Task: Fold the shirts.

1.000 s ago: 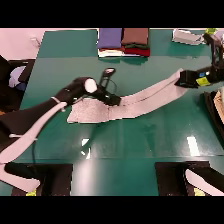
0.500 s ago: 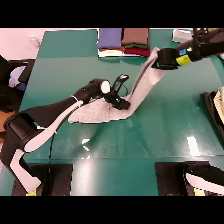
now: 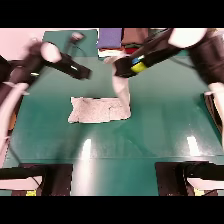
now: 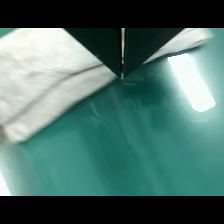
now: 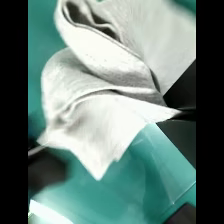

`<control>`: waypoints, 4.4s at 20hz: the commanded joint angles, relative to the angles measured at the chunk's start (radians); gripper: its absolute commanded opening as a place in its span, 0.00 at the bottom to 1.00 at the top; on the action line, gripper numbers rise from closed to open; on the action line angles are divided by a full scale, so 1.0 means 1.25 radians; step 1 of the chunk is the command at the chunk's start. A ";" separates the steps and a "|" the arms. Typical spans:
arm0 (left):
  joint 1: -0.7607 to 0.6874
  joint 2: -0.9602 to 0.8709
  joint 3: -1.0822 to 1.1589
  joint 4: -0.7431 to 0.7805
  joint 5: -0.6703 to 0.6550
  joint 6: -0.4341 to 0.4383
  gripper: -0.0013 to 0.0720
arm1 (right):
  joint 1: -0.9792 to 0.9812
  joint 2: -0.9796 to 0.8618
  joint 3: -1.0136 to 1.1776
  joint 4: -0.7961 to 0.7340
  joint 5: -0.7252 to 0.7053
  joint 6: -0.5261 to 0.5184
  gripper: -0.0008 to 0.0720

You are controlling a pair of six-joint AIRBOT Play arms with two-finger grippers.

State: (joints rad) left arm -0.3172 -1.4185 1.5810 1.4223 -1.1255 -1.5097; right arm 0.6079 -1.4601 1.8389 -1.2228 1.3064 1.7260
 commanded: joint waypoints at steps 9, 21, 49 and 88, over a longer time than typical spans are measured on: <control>0.175 0.279 0.000 0.131 -0.068 0.000 0.04 | 0.181 -0.250 0.006 -0.042 -0.259 0.001 0.48; 0.045 0.268 -0.008 0.085 -0.042 0.000 0.04 | -0.138 0.032 -0.429 -0.134 -0.108 0.136 0.58; 0.020 0.268 -0.008 -0.063 -0.031 -0.001 0.04 | -0.369 0.119 -0.478 -0.031 -0.335 0.083 0.03; 0.020 0.268 -0.008 -0.103 -0.052 0.000 0.04 | -1.356 0.314 -0.341 -0.245 -0.034 -0.308 0.03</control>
State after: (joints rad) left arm -0.2920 -1.0824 1.5715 1.2934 -1.1900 -1.5162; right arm -1.0203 -1.1213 1.5581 -1.4555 1.2671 1.3808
